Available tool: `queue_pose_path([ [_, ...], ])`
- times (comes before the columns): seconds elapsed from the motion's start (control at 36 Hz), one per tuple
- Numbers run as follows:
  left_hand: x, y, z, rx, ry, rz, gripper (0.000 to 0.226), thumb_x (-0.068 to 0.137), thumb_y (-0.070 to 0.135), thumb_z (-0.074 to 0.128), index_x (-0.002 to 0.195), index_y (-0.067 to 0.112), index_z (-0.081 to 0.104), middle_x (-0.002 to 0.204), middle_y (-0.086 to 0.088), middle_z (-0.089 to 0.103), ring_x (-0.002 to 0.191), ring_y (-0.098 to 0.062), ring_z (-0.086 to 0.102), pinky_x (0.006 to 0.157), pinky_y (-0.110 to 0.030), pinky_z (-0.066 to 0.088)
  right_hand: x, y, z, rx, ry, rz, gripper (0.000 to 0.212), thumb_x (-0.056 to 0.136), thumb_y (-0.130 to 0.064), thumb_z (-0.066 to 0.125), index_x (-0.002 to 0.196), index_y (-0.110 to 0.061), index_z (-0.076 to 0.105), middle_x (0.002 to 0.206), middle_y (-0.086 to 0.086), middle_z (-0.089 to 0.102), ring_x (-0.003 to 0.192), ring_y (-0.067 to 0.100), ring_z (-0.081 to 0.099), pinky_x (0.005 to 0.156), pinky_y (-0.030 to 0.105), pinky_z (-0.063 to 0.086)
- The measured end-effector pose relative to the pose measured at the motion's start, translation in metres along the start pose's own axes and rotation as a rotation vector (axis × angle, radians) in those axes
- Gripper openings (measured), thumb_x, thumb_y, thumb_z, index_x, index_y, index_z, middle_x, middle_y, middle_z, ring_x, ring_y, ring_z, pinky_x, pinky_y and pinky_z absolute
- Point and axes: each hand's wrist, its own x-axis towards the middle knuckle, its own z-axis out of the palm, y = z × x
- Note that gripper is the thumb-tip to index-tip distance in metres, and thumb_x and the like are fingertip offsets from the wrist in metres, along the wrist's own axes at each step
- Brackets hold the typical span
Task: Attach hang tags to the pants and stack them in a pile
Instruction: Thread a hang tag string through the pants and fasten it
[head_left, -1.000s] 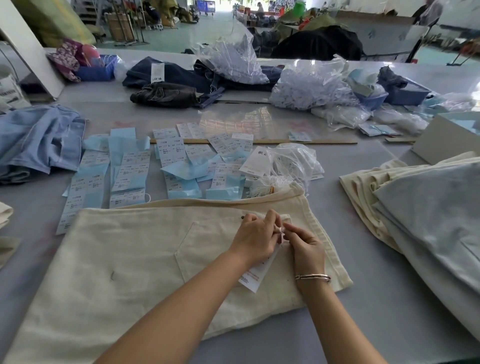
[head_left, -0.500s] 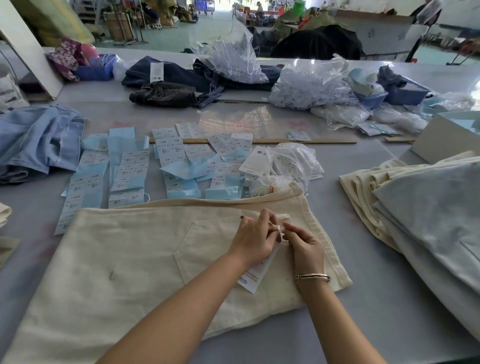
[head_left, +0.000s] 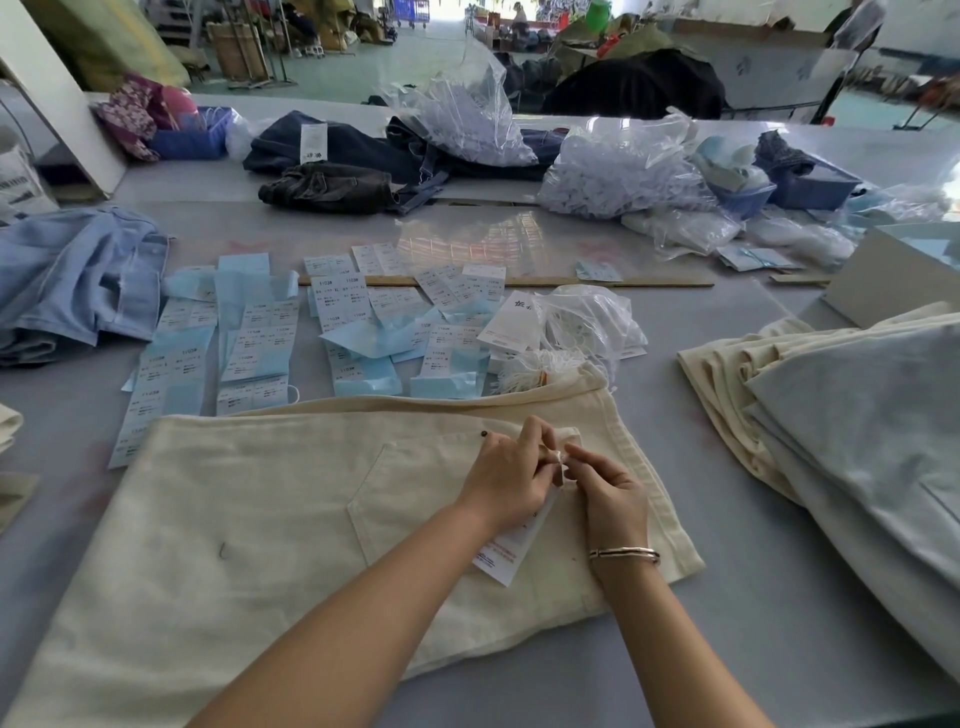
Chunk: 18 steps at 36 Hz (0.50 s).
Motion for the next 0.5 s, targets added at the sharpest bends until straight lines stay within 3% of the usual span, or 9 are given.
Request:
queue_pose_path([
  [0.17,0.0016,0.0007,-0.0018,0.01,-0.017,-0.002,0.02,0.09,0.014,0.056,0.106,0.011,0.044,0.093,0.002,0.074,0.097,-0.022,0.065,0.087,-0.031,0.027,0.0001,0.0006,0.0018,-0.013,-0.006,-0.018,0.019,0.082,0.005,0.065,0.085,-0.011,0.074,0.072,-0.008,0.074,0.065,-0.001,0.066,0.061,0.01,0.049],
  [0.31,0.0003,0.0017,-0.0015,-0.018,-0.02,-0.023,0.019,0.091,0.014,0.056,0.105,0.012,0.044,0.092,0.003,0.073,0.096,-0.022,0.065,0.091,-0.034,0.03,0.0007,0.0013,0.0013,-0.019,-0.012,-0.035,0.023,0.083,0.006,0.064,0.08,-0.015,0.074,0.07,-0.007,0.073,0.064,-0.001,0.065,0.06,0.01,0.048],
  [0.5,0.0008,0.0052,0.0023,-0.134,-0.009,-0.168,0.019,0.092,0.011,0.056,0.106,0.008,0.043,0.099,0.0,0.071,0.102,-0.022,0.063,0.097,-0.032,0.032,0.0027,0.0039,0.0029,-0.14,-0.025,-0.138,0.019,0.081,0.009,0.065,0.088,-0.006,0.074,0.079,0.006,0.071,0.065,-0.002,0.064,0.061,0.008,0.047],
])
